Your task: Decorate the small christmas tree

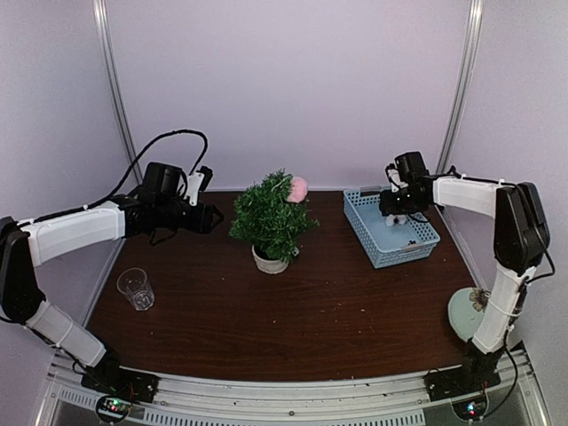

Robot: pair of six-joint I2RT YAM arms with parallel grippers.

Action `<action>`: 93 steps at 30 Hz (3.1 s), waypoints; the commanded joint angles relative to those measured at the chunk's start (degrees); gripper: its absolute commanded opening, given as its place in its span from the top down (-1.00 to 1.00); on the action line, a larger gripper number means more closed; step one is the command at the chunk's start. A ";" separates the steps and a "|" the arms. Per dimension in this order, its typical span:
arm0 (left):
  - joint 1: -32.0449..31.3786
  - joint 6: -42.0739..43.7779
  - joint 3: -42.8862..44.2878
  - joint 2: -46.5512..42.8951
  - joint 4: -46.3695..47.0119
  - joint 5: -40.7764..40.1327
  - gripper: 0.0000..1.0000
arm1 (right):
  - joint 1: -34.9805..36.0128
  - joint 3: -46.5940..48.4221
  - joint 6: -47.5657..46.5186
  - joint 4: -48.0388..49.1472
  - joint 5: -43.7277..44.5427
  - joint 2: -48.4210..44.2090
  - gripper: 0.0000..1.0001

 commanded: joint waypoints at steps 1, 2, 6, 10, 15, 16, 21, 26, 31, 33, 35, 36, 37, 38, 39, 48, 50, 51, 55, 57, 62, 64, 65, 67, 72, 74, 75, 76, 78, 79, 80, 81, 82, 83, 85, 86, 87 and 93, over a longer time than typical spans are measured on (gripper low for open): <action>0.28 -0.47 -0.96 -1.92 2.37 -0.55 0.03 | -2.23 3.63 -4.11 -3.07 8.51 7.08 -0.07; 0.28 -0.44 -1.04 -1.95 2.37 -0.55 0.03 | -2.71 4.74 -4.67 -2.75 8.89 9.05 -0.07; 0.28 -0.29 -0.97 -1.63 2.43 -0.51 0.03 | -3.67 9.45 -6.34 -3.38 10.64 13.76 -0.09; 0.28 -0.09 -1.05 -1.40 2.53 -0.64 0.03 | -4.13 13.58 -7.26 -3.75 11.34 16.74 -0.09; 0.28 -0.13 -0.99 -1.00 2.82 -0.81 0.03 | -4.53 20.17 -9.42 -7.90 11.44 21.24 -0.04; 0.28 -0.09 -0.97 -0.94 2.87 -0.79 0.03 | -4.58 21.74 -9.52 -9.28 11.33 22.39 0.01; 0.28 -0.08 -0.92 -1.02 2.76 -0.92 0.03 | -4.68 25.26 -9.94 -13.30 12.21 25.38 0.08; 0.28 -0.06 -0.97 -1.23 2.72 -0.96 0.03 | -4.83 28.15 -10.69 -17.28 12.09 28.20 0.13; 0.28 -0.17 -1.13 -1.54 2.52 -1.43 0.03 | -4.85 28.35 -10.79 -17.97 10.81 28.21 0.66; 0.28 -0.19 -1.42 -1.95 2.54 -1.54 0.03 | -4.73 27.46 -10.50 -17.93 9.30 26.81 0.91; 0.28 -0.25 -1.78 -2.29 2.69 -1.60 0.03 | -4.32 25.09 -10.20 -17.14 7.94 23.78 1.00; 0.28 -0.26 -1.88 -2.52 2.76 -1.62 0.03 | -3.88 23.46 -10.05 -16.67 7.44 21.67 1.00; 0.28 -0.35 -2.05 -2.73 2.91 -1.58 0.03 | -3.36 21.54 -10.00 -15.77 6.92 19.10 1.00; 0.28 -0.44 -2.22 -2.91 3.20 -1.58 0.03 | -2.73 19.21 -9.92 -14.28 6.37 16.59 1.00; 0.28 -0.48 -2.34 -2.99 3.28 -1.54 0.03 | -2.17 17.11 -9.74 -13.19 5.62 13.74 1.00; 0.28 -0.97 -3.39 -3.97 4.38 -0.97 0.03 | 3.72 7.13 -10.44 -12.38 1.64 -4.64 1.00; 0.28 -1.05 -3.72 -4.59 4.48 -1.20 0.03 | 6.85 5.65 -11.68 -12.28 -0.40 -9.45 1.00; 0.28 -1.11 -3.96 -4.88 4.54 -1.29 0.04 | 9.00 4.79 -12.27 -11.97 -1.93 -11.93 1.00; 0.28 -1.68 -5.01 -5.95 5.36 -1.58 0.03 | 19.72 2.57 -11.49 -7.70 -6.02 -21.25 1.00; 0.28 -2.12 -5.47 -6.40 5.94 -1.66 0.04 | 24.97 2.54 -9.84 -5.04 -6.65 -22.97 1.00; 0.28 -2.78 -6.25 -7.28 6.82 -1.12 0.03 | 34.49 8.00 -9.53 -4.26 -3.15 -18.86 1.00; 0.28 -2.89 -6.53 -7.68 6.81 -1.17 0.04 | 36.95 10.73 -9.76 -4.50 -1.74 -15.76 1.00; 0.28 -2.90 -6.58 -7.84 6.82 -1.20 0.03 | 37.93 12.17 -10.01 -4.82 -0.61 -14.14 1.00; 0.28 -2.92 -6.95 -8.45 6.83 -1.57 0.03 | 39.60 14.43 -10.62 -5.02 1.10 -11.39 1.00; 0.28 -2.90 -7.96 -9.48 7.26 -2.11 0.03 | 41.70 19.17 -9.97 -5.51 5.05 -5.59 1.00; 0.28 -2.90 -8.23 -9.49 7.53 -2.11 0.03 | 42.01 20.87 -9.99 -5.77 6.00 -3.42 1.00; 0.28 -2.90 -8.26 -9.46 7.58 -2.06 0.03 | 42.19 21.48 -10.05 -5.77 6.39 -2.17 1.00; 0.28 -2.90 -8.34 -9.46 7.66 -2.10 0.03 | 42.32 22.08 -10.07 -5.75 6.70 -1.34 1.00; 0.28 -2.90 -8.43 -9.56 7.75 -2.20 0.03 | 42.38 23.37 -10.11 -5.85 7.52 0.29 1.00; 0.28 -2.90 -8.44 -9.59 7.78 -2.30 0.04 | 42.42 24.12 -10.11 -6.22 8.07 1.17 1.00; 0.28 -2.82 -8.44 -9.63 7.80 -2.28 0.03 | 42.40 24.89 -10.23 -6.72 8.66 2.06 1.00; 0.28 -2.77 -8.44 -9.71 7.81 -2.28 0.03 | 42.43 25.34 -10.29 -7.01 9.30 2.80 1.00; 0.28 -2.68 -8.48 -9.72 7.84 -2.45 0.04 | 42.43 25.57 -10.30 -7.13 10.03 3.46 0.99; 0.28 -2.60 -8.44 -9.74 7.82 -2.56 0.04 | 42.43 25.84 -10.40 -7.41 10.47 4.18 0.99; 0.28 -2.31 -8.44 -9.83 7.81 -2.67 0.03 | 42.45 26.30 -10.78 -7.78 11.55 5.40 0.98; 0.28 -2.30 -8.44 -9.88 7.75 -2.75 0.03 | 42.43 26.54 -11.00 -7.91 11.99 6.03 0.97; 0.28 -2.22 -8.46 -9.83 7.68 -2.73 0.03 | 42.43 27.11 -11.04 -8.47 12.72 6.70 0.96; 0.28 -2.04 -8.52 -9.95 7.39 -2.85 0.03 | 42.45 29.35 -10.63 -11.28 13.87 8.81 0.78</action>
